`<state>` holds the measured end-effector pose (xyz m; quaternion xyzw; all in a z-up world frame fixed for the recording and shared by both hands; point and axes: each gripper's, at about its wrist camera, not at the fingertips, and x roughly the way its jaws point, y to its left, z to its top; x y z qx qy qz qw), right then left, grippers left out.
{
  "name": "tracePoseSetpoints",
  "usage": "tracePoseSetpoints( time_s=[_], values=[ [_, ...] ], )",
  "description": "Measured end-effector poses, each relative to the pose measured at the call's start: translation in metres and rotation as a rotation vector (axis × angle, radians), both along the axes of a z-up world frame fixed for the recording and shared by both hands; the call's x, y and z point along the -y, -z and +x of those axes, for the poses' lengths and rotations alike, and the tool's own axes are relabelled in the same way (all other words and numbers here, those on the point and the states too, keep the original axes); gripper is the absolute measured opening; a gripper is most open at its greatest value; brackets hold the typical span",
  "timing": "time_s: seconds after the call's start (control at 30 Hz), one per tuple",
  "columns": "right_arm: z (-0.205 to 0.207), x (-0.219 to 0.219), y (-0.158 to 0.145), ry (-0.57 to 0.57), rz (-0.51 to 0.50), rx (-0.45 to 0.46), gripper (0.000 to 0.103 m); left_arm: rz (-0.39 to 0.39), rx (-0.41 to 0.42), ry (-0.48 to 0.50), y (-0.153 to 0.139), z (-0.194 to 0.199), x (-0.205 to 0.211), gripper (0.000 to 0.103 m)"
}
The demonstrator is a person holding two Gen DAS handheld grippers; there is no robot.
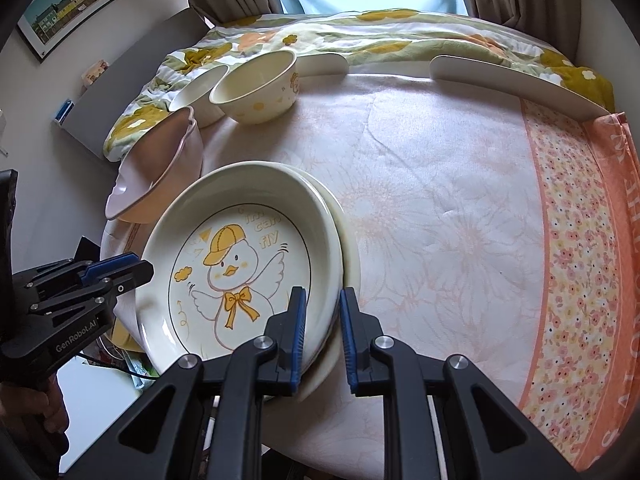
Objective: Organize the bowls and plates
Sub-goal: 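Open both tools and pull them back from the plate stack, then reach both tools to the pink square dish rim and close them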
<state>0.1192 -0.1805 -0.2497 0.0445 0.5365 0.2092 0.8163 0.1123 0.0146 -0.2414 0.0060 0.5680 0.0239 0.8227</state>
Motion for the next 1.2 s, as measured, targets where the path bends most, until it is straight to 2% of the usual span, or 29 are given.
tracePoseSetpoints(
  time_s=[0.1,0.2,0.23,0.27,0.3,0.33,0.37,0.4,0.43,0.47,0.57,0.67,0.77,0.83,0.9,0.93,0.97,1.0,1.07,1.2],
  values=[
    [-0.001,0.001,-0.004,-0.007,0.006,0.006,0.016,-0.008,0.014,-0.011,-0.006,-0.002,-0.003,0.016],
    [0.001,0.004,-0.017,-0.017,0.021,0.037,0.016,-0.006,0.059,-0.038,-0.024,-0.006,-0.007,0.017],
    [0.002,0.006,-0.023,-0.022,0.026,0.051,0.016,0.002,0.076,-0.049,-0.032,-0.007,-0.009,0.025],
    [0.004,0.006,-0.029,-0.034,0.033,0.062,0.016,0.011,0.101,-0.062,-0.041,-0.009,-0.011,0.049],
    [0.007,0.006,-0.035,-0.051,0.041,0.074,0.016,0.018,0.131,-0.077,-0.051,-0.011,-0.015,0.068],
    [0.01,0.004,-0.041,-0.068,0.044,0.087,0.018,0.023,0.173,-0.092,-0.061,-0.013,-0.019,0.1],
    [0.012,0.002,-0.048,-0.085,0.04,0.107,0.032,0.028,0.223,-0.106,-0.071,-0.017,-0.023,0.103],
    [0.015,-0.001,-0.055,-0.102,0.037,0.131,0.061,0.032,0.254,-0.113,-0.078,-0.019,-0.027,0.103],
    [0.018,-0.004,-0.063,-0.124,0.042,0.158,0.08,0.035,0.268,-0.118,-0.084,-0.019,-0.031,0.103],
    [0.021,-0.008,-0.071,-0.144,0.054,0.188,0.103,0.033,0.271,-0.126,-0.088,-0.018,-0.038,0.103],
    [0.03,-0.024,-0.092,-0.181,0.053,0.272,0.103,-0.014,0.279,-0.179,-0.094,-0.016,-0.067,0.103],
    [0.045,-0.054,-0.102,-0.233,0.01,0.251,0.103,-0.095,0.295,-0.245,-0.094,-0.013,-0.106,0.103],
    [0.059,-0.084,-0.1,-0.206,-0.028,0.251,0.103,-0.204,0.29,-0.308,-0.08,-0.005,-0.144,0.102],
    [0.073,-0.109,-0.089,-0.223,-0.042,0.207,0.103,-0.284,0.272,-0.338,-0.064,0.001,-0.168,0.094],
    [0.088,-0.13,-0.072,-0.234,-0.007,0.146,0.102,-0.329,0.244,-0.357,-0.046,0.009,-0.183,0.085],
    [0.097,-0.141,-0.062,-0.234,-0.003,0.114,0.099,-0.351,0.224,-0.362,-0.035,0.014,-0.19,0.077],
    [0.103,-0.15,-0.053,-0.234,-0.004,0.09,0.091,-0.366,0.206,-0.365,-0.026,0.019,-0.194,0.072],
    [0.109,-0.157,-0.043,-0.238,-0.007,0.066,0.08,-0.378,0.188,-0.366,-0.017,0.023,-0.197,0.072],
    [0.116,-0.17,-0.026,-0.251,-0.013,0.024,0.066,-0.391,0.168,-0.35,-0.003,0.031,-0.199,0.066],
    [0.122,-0.186,-0.006,-0.256,-0.026,-0.017,0.056,-0.396,0.13,-0.299,0.016,0.046,-0.199,0.051]
  ],
)
